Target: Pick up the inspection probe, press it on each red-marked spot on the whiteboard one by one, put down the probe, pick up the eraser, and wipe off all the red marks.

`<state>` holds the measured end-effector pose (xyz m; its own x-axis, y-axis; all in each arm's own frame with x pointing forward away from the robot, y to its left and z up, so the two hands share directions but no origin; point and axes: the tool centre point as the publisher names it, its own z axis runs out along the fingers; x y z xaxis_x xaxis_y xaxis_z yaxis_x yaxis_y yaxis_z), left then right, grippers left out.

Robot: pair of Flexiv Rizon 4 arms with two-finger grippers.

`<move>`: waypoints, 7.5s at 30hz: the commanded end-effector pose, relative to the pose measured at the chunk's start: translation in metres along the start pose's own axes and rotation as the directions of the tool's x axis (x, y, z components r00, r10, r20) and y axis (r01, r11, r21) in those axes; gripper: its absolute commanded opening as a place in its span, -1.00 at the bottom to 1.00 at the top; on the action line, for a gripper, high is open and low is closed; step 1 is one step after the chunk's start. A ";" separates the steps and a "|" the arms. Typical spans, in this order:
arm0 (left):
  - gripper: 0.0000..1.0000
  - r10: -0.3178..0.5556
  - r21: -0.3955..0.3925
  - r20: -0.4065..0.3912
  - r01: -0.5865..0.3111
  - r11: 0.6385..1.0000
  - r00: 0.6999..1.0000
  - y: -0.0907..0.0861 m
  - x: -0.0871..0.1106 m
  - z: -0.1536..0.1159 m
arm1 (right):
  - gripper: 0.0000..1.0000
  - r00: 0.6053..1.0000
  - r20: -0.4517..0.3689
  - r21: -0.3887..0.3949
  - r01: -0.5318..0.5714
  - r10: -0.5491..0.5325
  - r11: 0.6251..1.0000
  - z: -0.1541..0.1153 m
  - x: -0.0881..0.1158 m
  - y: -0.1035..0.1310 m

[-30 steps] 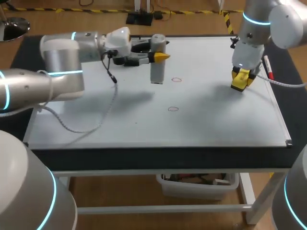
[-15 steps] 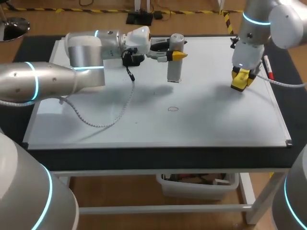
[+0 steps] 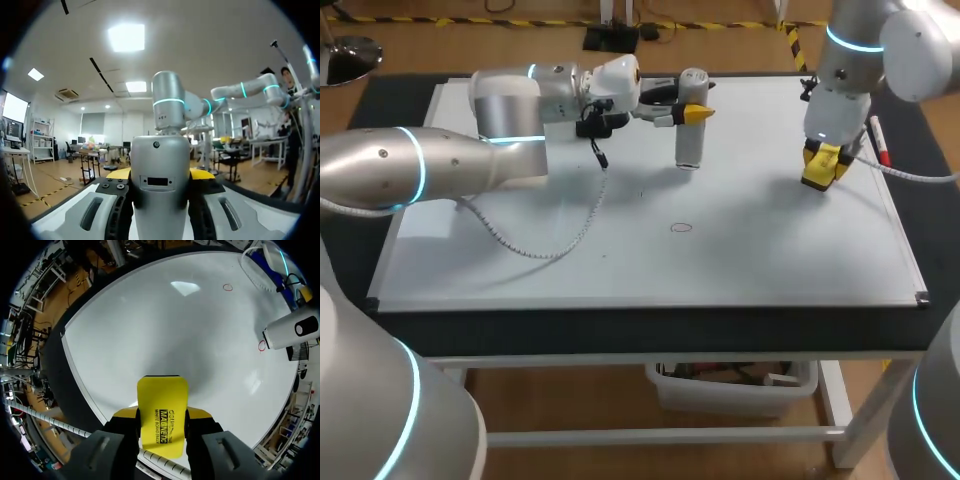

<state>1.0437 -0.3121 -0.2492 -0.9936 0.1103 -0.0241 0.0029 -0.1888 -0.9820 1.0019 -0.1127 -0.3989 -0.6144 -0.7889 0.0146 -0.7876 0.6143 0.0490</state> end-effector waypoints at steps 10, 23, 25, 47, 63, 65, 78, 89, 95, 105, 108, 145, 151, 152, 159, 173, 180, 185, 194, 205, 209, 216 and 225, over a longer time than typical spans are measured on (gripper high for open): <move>-1.00 -0.007 0.001 -0.050 0.007 1.000 0.999 0.022 -0.015 0.003 | -1.00 1.000 -0.003 0.000 0.002 -0.002 1.000 -0.001 0.000 -0.001; -1.00 -0.012 0.001 -0.033 0.012 1.000 0.999 0.026 -0.019 0.001 | -1.00 1.000 -0.003 0.000 0.002 -0.002 1.000 -0.001 0.000 -0.001; -1.00 -0.012 0.000 -0.033 0.012 1.000 0.999 0.027 -0.019 0.001 | -1.00 1.000 -0.003 0.000 0.002 -0.002 1.000 -0.001 0.000 -0.001; -1.00 -0.023 -0.023 -0.036 0.022 0.999 0.999 0.032 -0.017 -0.001 | -1.00 1.000 -0.003 0.000 0.002 -0.002 1.000 -0.001 0.000 -0.001; -1.00 -0.008 -0.023 0.030 0.009 1.000 1.000 -0.010 -0.014 -0.020 | -1.00 1.000 -0.003 0.000 0.002 -0.002 1.000 -0.001 0.000 -0.001; -1.00 -0.007 -0.016 0.046 0.008 1.000 0.999 -0.018 -0.012 -0.029 | -1.00 1.000 -0.003 0.000 0.002 -0.002 1.000 -0.001 0.000 -0.001; -1.00 0.033 -0.029 0.192 -0.028 0.999 0.981 -0.049 0.002 -0.118 | -1.00 1.000 -0.003 0.000 0.002 -0.002 1.000 -0.001 0.000 -0.001; -1.00 0.064 -0.044 0.344 -0.052 0.998 0.937 -0.067 0.022 -0.208 | -1.00 1.000 -0.003 0.000 0.002 -0.002 1.000 -0.001 0.000 -0.001; -1.00 0.081 -0.052 0.415 -0.065 0.996 0.906 -0.076 0.033 -0.249 | -1.00 1.000 -0.003 0.000 0.002 -0.002 1.000 -0.001 0.000 -0.001; -1.00 0.083 -0.052 0.488 -0.066 0.996 0.869 -0.078 0.046 -0.293 | -1.00 1.000 -0.003 0.000 0.002 -0.002 1.000 -0.001 0.000 -0.001; -1.00 0.082 -0.045 0.502 -0.069 0.997 0.861 -0.079 0.050 -0.299 | -1.00 1.000 -0.003 0.000 0.002 -0.002 1.000 -0.001 0.000 -0.001; -1.00 0.082 -0.045 0.504 -0.069 0.997 0.860 -0.079 0.052 -0.302 | -1.00 0.913 -0.049 0.053 0.408 -0.405 0.912 -0.003 -0.211 0.077; -1.00 0.082 -0.045 0.504 -0.069 0.997 0.860 -0.079 0.052 -0.302 | -1.00 0.893 -0.047 0.038 0.450 -0.448 0.892 0.008 -0.223 0.098; -1.00 0.082 -0.045 0.504 -0.069 0.997 0.860 -0.079 0.052 -0.302 | -1.00 0.887 -0.049 0.039 0.460 -0.459 0.887 0.009 -0.225 0.102; -1.00 0.082 -0.045 0.504 -0.069 0.997 0.860 -0.079 0.052 -0.302 | -1.00 0.869 -0.045 0.042 0.494 -0.492 0.868 0.010 -0.235 0.118; -1.00 0.082 -0.045 0.504 -0.069 0.997 0.860 -0.079 0.052 -0.302 | -1.00 0.841 -0.055 0.040 0.540 -0.538 0.841 0.023 -0.238 0.127; -1.00 0.082 -0.045 0.504 -0.069 0.997 0.860 -0.079 0.052 -0.302 | -1.00 0.839 -0.061 0.028 0.543 -0.541 0.839 0.030 -0.232 0.127; -1.00 0.082 -0.045 0.504 -0.069 0.997 0.860 -0.079 0.052 -0.302 | -1.00 0.848 -0.064 0.022 0.528 -0.525 0.849 0.034 -0.223 0.122; -1.00 0.082 -0.045 0.504 -0.069 0.997 0.860 -0.079 0.052 -0.302 | -1.00 0.879 -0.060 0.017 0.476 -0.474 0.880 0.037 -0.207 0.108; -1.00 0.082 -0.045 0.504 -0.069 0.997 0.860 -0.079 0.052 -0.302 | -1.00 0.909 -0.069 0.013 0.413 -0.411 0.911 0.039 -0.182 0.086; -1.00 0.082 -0.045 0.504 -0.069 0.997 0.860 -0.079 0.052 -0.302 | -1.00 0.912 -0.071 0.015 0.407 -0.405 0.913 0.038 -0.178 0.082; -1.00 0.082 -0.045 0.504 -0.069 0.997 0.860 -0.079 0.052 -0.302 | -1.00 0.918 -0.056 0.024 0.394 -0.392 0.919 0.025 -0.179 0.076; -1.00 0.082 -0.045 0.504 -0.069 0.997 0.860 -0.079 0.052 -0.302 | -1.00 0.885 -0.006 0.061 0.465 -0.465 0.883 0.000 -0.217 0.086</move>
<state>1.0263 0.0040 -0.2288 -0.9118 -0.4106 -0.0049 0.0727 -0.1497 -0.9861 1.0669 0.1037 -0.4031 -0.1850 -0.9826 -0.0180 -0.9827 0.1852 -0.0083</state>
